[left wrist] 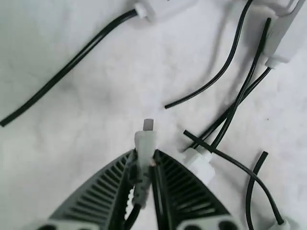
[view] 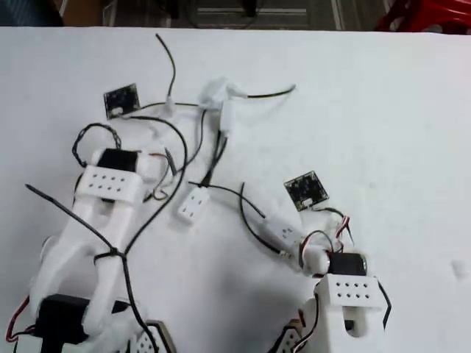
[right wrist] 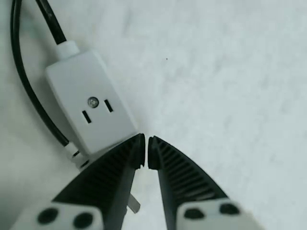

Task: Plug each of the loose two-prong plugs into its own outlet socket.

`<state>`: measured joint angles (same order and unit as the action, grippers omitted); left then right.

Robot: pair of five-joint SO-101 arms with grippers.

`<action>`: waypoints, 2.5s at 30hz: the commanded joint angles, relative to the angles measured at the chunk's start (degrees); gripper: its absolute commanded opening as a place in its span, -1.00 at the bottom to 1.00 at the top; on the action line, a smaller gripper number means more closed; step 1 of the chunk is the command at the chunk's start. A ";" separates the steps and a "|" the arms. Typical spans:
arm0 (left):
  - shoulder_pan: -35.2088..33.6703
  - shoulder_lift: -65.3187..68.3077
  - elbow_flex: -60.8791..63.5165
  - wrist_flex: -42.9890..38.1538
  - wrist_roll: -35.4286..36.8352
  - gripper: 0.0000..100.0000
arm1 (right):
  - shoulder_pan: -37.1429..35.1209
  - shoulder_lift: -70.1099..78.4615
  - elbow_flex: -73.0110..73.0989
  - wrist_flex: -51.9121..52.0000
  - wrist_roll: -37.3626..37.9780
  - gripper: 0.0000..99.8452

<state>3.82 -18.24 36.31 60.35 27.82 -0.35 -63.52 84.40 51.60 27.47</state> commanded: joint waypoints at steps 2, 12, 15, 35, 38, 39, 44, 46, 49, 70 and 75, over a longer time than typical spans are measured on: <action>3.30 -0.22 -7.03 7.91 6.86 -0.95 | 0.22 -0.84 -0.18 -0.84 0.00 -0.94; 5.85 0.04 -6.42 11.16 40.79 -0.95 | 0.22 -0.84 -0.09 -1.63 0.00 -0.94; 5.85 -0.13 -6.51 11.43 43.43 -0.95 | 0.22 -0.84 -0.09 -1.63 0.09 -0.94; 4.26 -0.22 -8.18 11.52 46.77 -0.95 | 0.22 -0.84 -0.09 -1.63 0.09 -0.94; 2.33 -0.22 -8.18 11.34 46.77 -0.95 | 0.22 -0.84 -0.09 -1.63 0.09 -0.94; 1.63 -0.22 -8.26 11.25 46.77 -0.95 | 0.22 -0.84 -0.09 -1.63 0.09 -0.94; -0.84 -0.22 -10.55 13.19 46.51 -0.95 | 0.22 -0.84 -0.09 -1.63 0.09 -0.94; 0.57 -0.22 -10.11 13.71 46.51 -0.95 | 0.22 -0.84 -0.09 -1.63 0.09 -0.94; 5.05 -0.22 -10.02 17.32 46.51 -0.95 | 0.22 -0.84 -0.09 -1.63 0.09 -0.94; 11.91 0.13 -4.13 11.43 46.86 -0.95 | 0.22 -0.84 -0.09 -1.63 0.09 -0.94; 14.37 0.13 -4.22 13.71 46.86 -0.95 | 0.22 -0.84 -0.09 -1.63 0.09 -0.94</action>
<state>16.22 -17.89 32.62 72.84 74.15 -0.26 -63.52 84.57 50.90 27.47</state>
